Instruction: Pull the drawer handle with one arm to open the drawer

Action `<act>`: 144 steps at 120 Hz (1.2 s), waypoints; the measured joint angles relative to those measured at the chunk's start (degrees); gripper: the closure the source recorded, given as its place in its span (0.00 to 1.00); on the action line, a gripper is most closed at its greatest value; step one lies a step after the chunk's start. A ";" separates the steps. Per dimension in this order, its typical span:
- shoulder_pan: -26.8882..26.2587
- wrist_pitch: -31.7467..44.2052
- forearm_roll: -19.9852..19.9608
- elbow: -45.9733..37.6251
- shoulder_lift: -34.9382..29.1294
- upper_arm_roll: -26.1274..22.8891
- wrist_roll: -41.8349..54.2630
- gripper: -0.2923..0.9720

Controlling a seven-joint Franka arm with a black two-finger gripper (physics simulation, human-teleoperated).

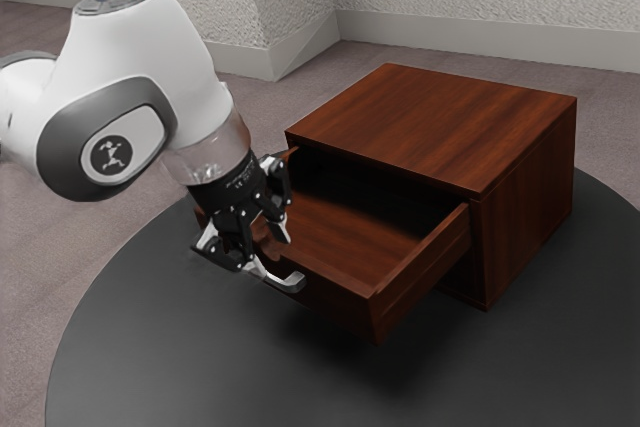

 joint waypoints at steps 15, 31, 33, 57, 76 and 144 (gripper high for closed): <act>-0.02 -2.07 0.09 8.96 4.41 -0.72 -0.85 0.42; -1.42 -6.81 0.95 20.83 7.11 -4.21 -1.57 0.34; -1.94 -8.21 1.04 24.41 8.50 -4.68 -1.63 0.33; -2.98 -21.62 6.03 39.04 12.02 -4.07 8.28 0.28; 5.47 -25.85 5.18 37.00 13.20 -1.86 24.26 0.27; 29.90 -23.02 -1.37 30.54 15.86 1.06 75.91 0.25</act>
